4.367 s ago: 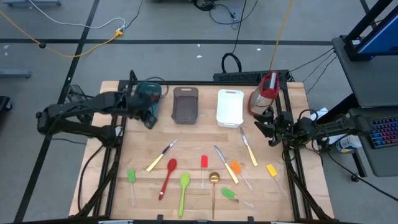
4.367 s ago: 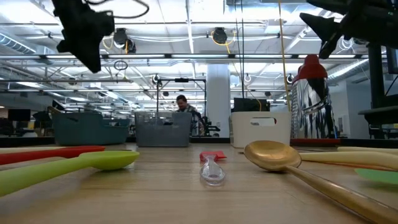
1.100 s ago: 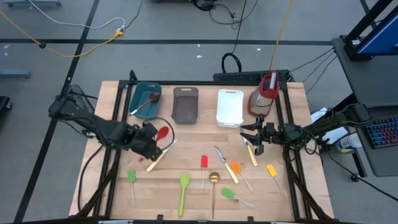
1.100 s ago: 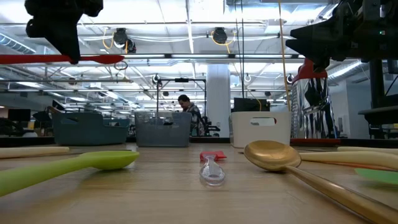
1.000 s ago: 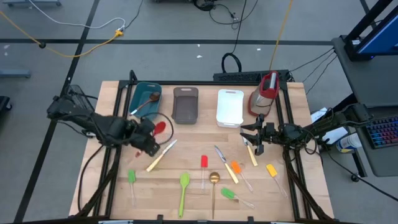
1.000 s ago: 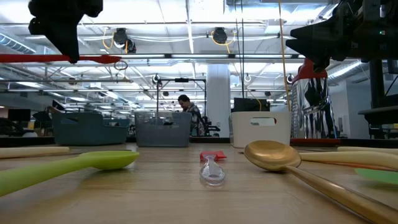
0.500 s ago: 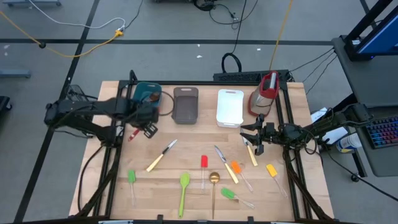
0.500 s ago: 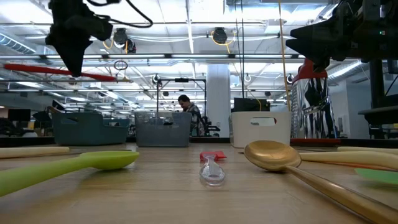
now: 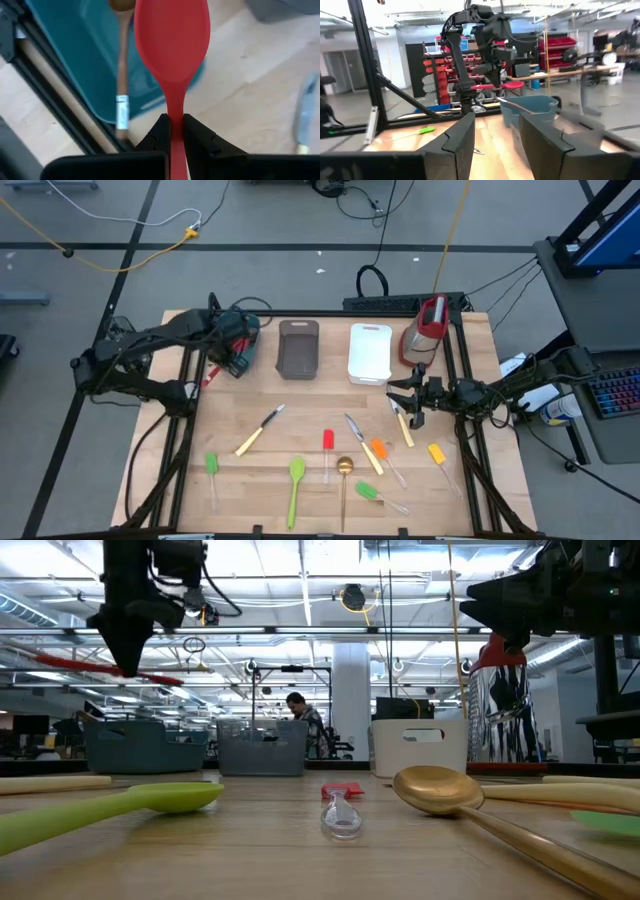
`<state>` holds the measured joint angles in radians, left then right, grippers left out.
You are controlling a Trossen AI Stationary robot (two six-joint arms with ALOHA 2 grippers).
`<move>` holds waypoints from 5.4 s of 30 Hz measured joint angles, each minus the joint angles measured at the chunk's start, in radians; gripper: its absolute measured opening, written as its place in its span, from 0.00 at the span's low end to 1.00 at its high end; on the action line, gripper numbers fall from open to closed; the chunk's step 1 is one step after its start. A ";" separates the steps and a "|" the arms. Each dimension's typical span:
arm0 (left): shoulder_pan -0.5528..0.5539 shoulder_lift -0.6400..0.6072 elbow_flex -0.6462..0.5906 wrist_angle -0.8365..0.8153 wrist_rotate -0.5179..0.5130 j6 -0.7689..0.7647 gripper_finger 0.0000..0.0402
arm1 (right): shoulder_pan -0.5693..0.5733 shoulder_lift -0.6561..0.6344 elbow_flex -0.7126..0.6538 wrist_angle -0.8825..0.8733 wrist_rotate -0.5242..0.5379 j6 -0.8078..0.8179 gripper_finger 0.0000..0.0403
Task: Pick & Place Kitchen Items
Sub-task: Put the red serving spoon into the blue bin, then put the green serving spoon into the blue bin
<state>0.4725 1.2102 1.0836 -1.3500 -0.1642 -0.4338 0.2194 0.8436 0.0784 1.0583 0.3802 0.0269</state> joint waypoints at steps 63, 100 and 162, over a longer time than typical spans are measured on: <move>0.297 0.342 -0.001 0.352 0.059 0.324 0.28 | -0.113 0.073 0.006 0.036 0.006 0.070 0.53; -0.501 0.009 0.000 0.364 0.141 -0.408 0.28 | 0.082 0.560 0.587 -0.299 -0.356 -0.066 0.49; -0.943 0.831 0.431 0.542 0.352 -1.099 0.28 | 0.175 0.559 0.404 -0.128 -0.325 -0.095 0.49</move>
<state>-0.4709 2.0411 1.5146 -0.8082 0.1883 -1.5328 0.3943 1.4029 0.4820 0.9305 0.0551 -0.0685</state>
